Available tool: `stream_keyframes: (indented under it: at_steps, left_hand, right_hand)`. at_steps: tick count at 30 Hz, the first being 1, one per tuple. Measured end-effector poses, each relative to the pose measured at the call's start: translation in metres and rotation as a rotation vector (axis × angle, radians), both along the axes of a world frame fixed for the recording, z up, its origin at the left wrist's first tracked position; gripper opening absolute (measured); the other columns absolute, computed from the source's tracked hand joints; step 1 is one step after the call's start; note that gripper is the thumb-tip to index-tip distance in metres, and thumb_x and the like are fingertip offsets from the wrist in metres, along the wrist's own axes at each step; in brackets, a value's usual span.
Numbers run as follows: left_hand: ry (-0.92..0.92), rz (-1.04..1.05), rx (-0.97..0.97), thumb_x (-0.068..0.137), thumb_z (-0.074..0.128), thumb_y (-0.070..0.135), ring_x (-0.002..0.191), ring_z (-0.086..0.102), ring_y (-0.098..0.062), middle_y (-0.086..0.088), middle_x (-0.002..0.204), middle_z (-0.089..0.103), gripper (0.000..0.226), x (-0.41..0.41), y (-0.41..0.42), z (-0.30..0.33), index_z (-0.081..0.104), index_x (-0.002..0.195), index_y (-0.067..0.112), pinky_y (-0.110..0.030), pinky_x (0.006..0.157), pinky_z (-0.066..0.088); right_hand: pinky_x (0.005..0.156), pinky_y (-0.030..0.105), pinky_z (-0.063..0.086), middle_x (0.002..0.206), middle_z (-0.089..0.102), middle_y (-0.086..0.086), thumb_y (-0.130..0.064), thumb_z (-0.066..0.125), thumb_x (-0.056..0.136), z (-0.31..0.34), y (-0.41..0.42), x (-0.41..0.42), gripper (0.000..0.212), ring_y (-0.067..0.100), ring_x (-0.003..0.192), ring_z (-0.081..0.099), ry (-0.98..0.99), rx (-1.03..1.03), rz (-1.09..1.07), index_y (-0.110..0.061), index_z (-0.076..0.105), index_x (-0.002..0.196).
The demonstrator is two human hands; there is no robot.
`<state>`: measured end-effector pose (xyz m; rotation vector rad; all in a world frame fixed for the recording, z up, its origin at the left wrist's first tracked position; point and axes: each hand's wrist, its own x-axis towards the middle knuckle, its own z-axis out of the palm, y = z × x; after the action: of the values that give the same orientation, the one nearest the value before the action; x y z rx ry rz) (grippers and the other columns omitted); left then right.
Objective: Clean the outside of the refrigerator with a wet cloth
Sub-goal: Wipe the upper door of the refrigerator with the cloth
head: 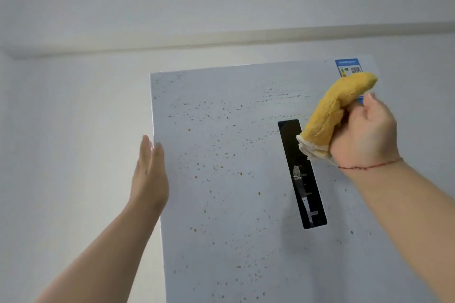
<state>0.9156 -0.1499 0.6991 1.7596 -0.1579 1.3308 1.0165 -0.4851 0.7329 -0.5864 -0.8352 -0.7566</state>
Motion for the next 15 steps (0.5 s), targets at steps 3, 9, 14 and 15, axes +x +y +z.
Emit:
stream_keyframes:
  at_steps: [3, 9, 14, 15]
  left_hand:
    - [-0.061, -0.136, -0.063, 0.094, 0.025, 0.069, 0.144, 0.022, -0.001, 0.023, 0.157, 0.024, 0.065, 0.015, 0.003, 0.000, 0.021, 0.152, 0.040, -0.041, 0.121, 0.019]
    - [-0.049, -0.308, -0.045, 0.081, 0.029, 0.084, 0.140, 0.036, -0.005, 0.020, 0.150, 0.041, 0.077, 0.023, 0.012, 0.000, 0.038, 0.145, 0.043, -0.046, 0.115, 0.030]
    - [-0.040, -0.440, -0.054, 0.092, 0.023, 0.074, 0.139, 0.039, -0.009, 0.015, 0.148, 0.045, 0.066, 0.016, 0.005, 0.001, 0.042, 0.144, 0.039, -0.046, 0.115, 0.031]
    - [-0.040, -0.470, -0.061, 0.093, 0.023, 0.072, 0.138, 0.042, -0.011, 0.013, 0.147, 0.047, 0.065, 0.015, 0.007, 0.001, 0.044, 0.143, 0.036, -0.046, 0.114, 0.032]
  right_hand:
    - [0.094, 0.037, 0.045, 0.114, 0.056, 0.003, -0.047, 0.040, 0.089, 0.028, 0.029, -0.003, 0.038, 0.015, 0.107, 0.056, 0.040, -0.291, -0.491, -0.023, 0.050, 0.117]
    - [0.118, 0.044, -0.010, 0.161, -0.005, 0.004, -0.042, 0.012, 0.101, 0.051, 0.052, 0.040, 0.060, 0.018, 0.147, -0.008, 0.336, -0.791, -1.195, -0.014, 0.005, 0.153]
    - [0.117, 0.043, -0.012, 0.161, -0.007, 0.004, -0.042, 0.011, 0.100, 0.083, 0.110, 0.012, 0.061, 0.016, 0.147, -0.011, 0.308, -0.781, -1.181, -0.014, 0.001, 0.153]
    - [0.117, 0.043, -0.012, 0.161, -0.007, 0.003, -0.042, 0.010, 0.100, 0.090, 0.126, 0.006, 0.061, 0.016, 0.147, -0.011, 0.281, -0.798, -1.188, -0.014, 0.000, 0.153]
